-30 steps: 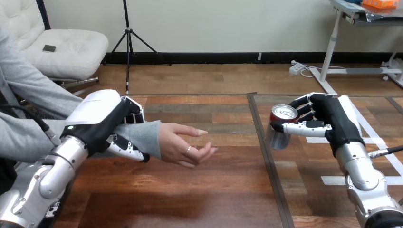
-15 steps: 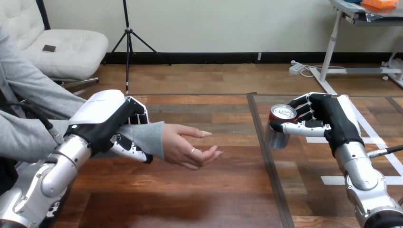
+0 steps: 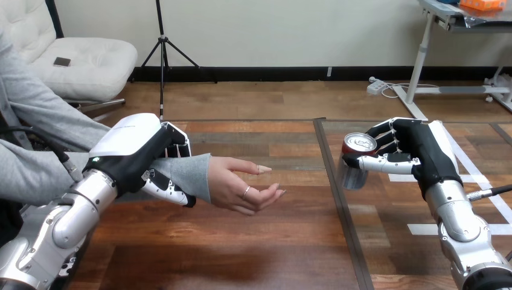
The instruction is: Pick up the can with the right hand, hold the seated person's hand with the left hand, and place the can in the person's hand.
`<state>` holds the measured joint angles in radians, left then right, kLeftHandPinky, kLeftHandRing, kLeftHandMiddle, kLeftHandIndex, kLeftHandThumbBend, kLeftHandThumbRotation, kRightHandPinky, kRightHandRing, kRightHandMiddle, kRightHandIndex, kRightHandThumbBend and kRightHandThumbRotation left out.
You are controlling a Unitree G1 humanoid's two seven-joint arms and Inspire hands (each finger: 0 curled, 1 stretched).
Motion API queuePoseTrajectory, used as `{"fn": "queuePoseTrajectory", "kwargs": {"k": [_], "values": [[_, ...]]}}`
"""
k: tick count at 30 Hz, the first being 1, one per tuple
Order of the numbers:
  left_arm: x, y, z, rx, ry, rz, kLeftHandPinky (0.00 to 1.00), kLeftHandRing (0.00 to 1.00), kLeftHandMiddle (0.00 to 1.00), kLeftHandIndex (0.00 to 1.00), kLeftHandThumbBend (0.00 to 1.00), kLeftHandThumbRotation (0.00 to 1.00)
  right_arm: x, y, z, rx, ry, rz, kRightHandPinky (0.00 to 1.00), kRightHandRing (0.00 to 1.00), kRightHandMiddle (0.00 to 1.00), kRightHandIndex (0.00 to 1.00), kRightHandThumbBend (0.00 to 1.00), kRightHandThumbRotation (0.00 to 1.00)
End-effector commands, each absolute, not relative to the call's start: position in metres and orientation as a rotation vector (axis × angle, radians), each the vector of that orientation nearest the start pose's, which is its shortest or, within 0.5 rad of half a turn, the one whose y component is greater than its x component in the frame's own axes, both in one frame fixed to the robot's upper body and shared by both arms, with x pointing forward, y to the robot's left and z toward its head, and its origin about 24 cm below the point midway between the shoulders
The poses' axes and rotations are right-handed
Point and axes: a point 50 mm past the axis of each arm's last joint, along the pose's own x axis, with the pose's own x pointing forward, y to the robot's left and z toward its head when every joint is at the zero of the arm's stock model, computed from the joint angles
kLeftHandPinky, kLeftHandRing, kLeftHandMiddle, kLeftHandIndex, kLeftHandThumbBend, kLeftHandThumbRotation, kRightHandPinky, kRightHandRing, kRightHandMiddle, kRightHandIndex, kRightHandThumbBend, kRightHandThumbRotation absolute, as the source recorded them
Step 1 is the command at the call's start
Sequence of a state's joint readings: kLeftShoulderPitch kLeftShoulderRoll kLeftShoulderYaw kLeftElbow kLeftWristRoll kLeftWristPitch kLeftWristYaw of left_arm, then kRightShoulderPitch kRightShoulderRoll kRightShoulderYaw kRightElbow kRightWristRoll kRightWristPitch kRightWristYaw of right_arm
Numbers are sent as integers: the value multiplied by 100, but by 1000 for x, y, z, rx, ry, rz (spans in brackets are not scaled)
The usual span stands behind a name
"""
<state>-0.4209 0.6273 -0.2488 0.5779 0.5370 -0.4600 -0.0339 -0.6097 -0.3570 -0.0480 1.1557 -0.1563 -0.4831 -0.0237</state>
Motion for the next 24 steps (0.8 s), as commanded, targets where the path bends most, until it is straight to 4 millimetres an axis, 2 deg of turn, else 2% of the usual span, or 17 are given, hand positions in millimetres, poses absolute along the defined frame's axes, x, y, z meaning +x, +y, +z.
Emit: {"fn": "queuePoseTrajectory", "kwargs": {"k": [1, 24], "values": [[325, 216, 98, 1167, -278, -340, 23, 28, 33, 33, 79, 0, 361, -235, 79, -457, -128, -62, 37, 39, 42, 43, 77, 0], [323, 218, 98, 1168, -290, -366, 25, 30, 35, 37, 78, 0, 359, -238, 79, -450, -129, -60, 35, 37, 41, 43, 78, 0]]}}
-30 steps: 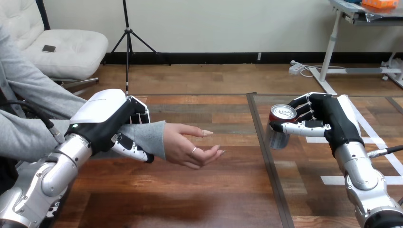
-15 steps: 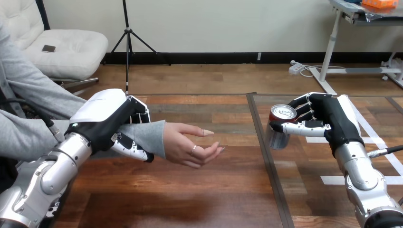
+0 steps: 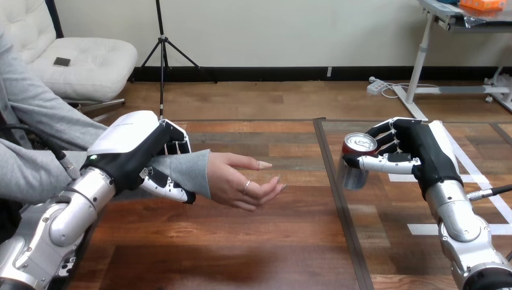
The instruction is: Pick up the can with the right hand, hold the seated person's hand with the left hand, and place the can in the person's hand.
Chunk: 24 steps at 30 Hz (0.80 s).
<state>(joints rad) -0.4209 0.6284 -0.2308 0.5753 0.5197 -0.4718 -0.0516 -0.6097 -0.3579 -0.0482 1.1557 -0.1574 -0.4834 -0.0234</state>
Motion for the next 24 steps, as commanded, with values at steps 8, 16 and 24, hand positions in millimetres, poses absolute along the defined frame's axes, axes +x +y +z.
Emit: {"fn": "queuePoseTrajectory", "kwargs": {"k": [8, 16, 24], "values": [[322, 219, 99, 1177, -274, -378, 25, 31, 36, 38, 76, 0, 359, -239, 80, -452, -131, -55, 35, 37, 41, 43, 78, 0], [321, 220, 100, 1182, -270, -381, 27, 32, 38, 39, 76, 0, 359, -240, 79, -460, -129, -56, 35, 37, 41, 43, 78, 0], [321, 221, 100, 1175, -260, -396, 28, 34, 39, 40, 74, 0, 359, -240, 79, -461, -124, -59, 35, 37, 41, 43, 78, 0]]}}
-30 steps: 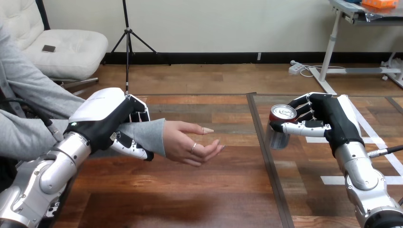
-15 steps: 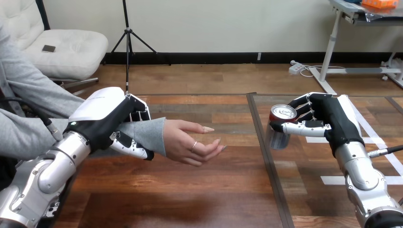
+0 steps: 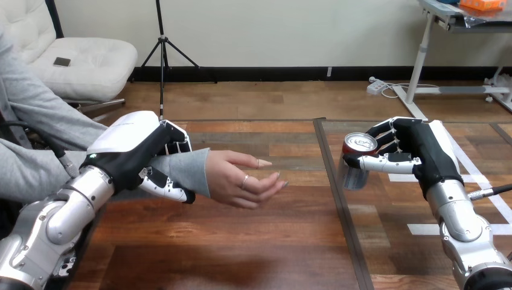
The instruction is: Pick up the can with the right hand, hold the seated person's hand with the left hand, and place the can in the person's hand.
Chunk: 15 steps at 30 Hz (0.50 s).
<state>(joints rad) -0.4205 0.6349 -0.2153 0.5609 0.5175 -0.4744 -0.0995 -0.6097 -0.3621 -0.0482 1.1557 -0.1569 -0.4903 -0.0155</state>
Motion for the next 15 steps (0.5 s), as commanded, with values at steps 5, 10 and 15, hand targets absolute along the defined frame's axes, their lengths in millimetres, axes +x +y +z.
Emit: {"fn": "queuePoseTrajectory", "kwargs": {"k": [5, 10, 15], "values": [[321, 222, 100, 1174, -253, -397, 29, 35, 40, 41, 73, 0, 358, -241, 79, -459, -124, -57, 35, 37, 41, 43, 78, 0], [321, 222, 99, 1175, -249, -397, 30, 36, 40, 41, 72, 0, 358, -241, 79, -457, -124, -56, 35, 37, 41, 43, 78, 0], [321, 222, 99, 1189, -246, -399, 31, 37, 42, 42, 72, 0, 358, -241, 78, -454, -116, -60, 35, 37, 41, 43, 78, 0]]}}
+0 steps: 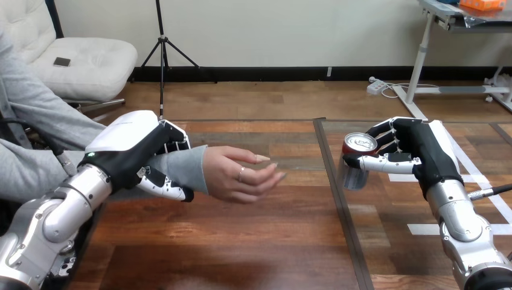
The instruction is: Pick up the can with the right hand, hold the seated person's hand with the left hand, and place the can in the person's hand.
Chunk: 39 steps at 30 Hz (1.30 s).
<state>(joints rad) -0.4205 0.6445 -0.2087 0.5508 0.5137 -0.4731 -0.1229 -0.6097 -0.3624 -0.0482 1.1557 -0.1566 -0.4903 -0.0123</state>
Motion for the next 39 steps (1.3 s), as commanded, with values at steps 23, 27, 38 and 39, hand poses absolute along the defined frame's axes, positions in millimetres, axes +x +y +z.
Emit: {"fn": "queuePoseTrajectory", "kwargs": {"k": [23, 27, 38, 39], "values": [[321, 223, 98, 1198, -242, -402, 34, 40, 44, 44, 69, 0, 358, -243, 79, -455, -113, -63, 32, 34, 40, 44, 79, 0], [321, 222, 98, 1196, -243, -400, 35, 40, 44, 45, 69, 0, 358, -243, 79, -455, -115, -63, 32, 34, 40, 44, 79, 0], [321, 222, 99, 1193, -237, -398, 35, 40, 44, 44, 70, 0, 358, -243, 80, -457, -118, -63, 33, 35, 40, 44, 79, 0], [321, 222, 99, 1192, -237, -398, 34, 40, 44, 44, 70, 0, 358, -243, 80, -457, -119, -62, 33, 35, 40, 44, 79, 0]]}}
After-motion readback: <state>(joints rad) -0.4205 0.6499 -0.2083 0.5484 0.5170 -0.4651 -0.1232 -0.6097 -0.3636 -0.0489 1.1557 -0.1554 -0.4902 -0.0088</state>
